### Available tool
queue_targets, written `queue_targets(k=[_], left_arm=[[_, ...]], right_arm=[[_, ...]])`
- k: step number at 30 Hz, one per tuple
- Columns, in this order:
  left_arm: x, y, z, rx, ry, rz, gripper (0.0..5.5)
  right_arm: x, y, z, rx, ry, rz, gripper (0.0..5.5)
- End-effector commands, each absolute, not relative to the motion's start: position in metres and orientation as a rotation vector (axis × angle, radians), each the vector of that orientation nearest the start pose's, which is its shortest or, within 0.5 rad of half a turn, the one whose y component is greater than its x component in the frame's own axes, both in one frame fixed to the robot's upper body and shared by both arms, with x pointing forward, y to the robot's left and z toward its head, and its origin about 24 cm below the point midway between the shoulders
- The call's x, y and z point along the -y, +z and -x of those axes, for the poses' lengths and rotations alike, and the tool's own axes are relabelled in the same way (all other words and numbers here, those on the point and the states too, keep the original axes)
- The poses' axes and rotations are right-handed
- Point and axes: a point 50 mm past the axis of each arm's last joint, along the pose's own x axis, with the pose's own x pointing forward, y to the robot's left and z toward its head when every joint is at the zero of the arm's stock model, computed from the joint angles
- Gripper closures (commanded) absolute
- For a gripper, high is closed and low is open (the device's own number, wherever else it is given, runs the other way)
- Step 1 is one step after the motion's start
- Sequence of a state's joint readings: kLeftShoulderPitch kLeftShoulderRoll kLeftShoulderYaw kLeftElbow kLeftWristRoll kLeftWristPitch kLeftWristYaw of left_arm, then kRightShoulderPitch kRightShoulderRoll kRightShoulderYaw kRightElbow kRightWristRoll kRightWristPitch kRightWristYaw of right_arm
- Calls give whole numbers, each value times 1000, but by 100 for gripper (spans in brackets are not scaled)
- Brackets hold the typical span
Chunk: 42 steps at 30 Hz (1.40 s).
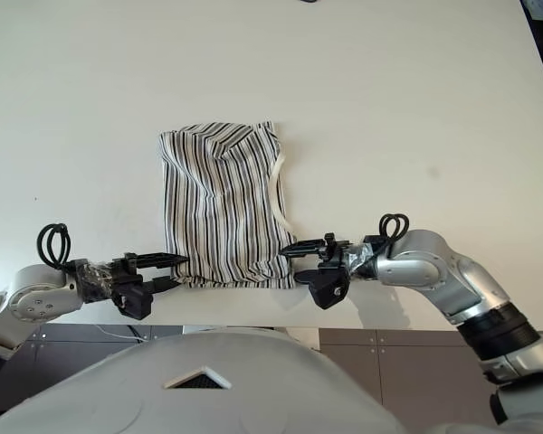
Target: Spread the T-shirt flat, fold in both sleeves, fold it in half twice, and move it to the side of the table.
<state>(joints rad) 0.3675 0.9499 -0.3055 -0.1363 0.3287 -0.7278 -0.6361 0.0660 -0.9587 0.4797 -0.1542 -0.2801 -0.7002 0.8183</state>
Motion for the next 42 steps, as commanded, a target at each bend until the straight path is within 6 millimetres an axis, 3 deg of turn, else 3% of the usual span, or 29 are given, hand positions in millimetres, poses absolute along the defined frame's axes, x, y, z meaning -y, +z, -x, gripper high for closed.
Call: queue_targets(k=[1, 7, 13, 16, 21, 23, 26, 30, 33, 40, 42], left_arm=[[-215, -11, -92, -278, -1576, -1077, 408], [-218, -11, -85, -295, -1574, -1039, 509], [-220, -12, -85, -332, -1540, -987, 522], [-219, -9, -93, -335, -1471, -932, 523], [-206, 37, -102, -377, -1338, -544, 530], [-211, 56, -121, -362, -1202, -401, 531], [-209, 77, -157, -309, -1075, -267, 531], [-214, 92, -207, -251, -932, -236, 531], [-210, 86, -237, -233, -886, -295, 531], [-195, 56, -278, -208, -831, -406, 531], [-196, 49, -291, -209, -780, -416, 485]], right_arm=[[170, 36, -150, 67, 1732, 1135, 337], [167, 32, -155, 89, 1755, 1140, 450], [168, 31, -149, 54, 1767, 1066, 540], [169, 33, -148, 13, 1706, 970, 540], [177, 62, -129, -162, 1644, 624, 540], [174, 78, -141, -172, 1540, 477, 540], [168, 95, -180, -163, 1339, 316, 540], [164, 107, -229, -159, 1170, 218, 540], [157, 97, -252, -168, 1079, 224, 540], [144, 70, -268, -191, 1015, 277, 540], [143, 66, -274, -169, 987, 321, 516]])
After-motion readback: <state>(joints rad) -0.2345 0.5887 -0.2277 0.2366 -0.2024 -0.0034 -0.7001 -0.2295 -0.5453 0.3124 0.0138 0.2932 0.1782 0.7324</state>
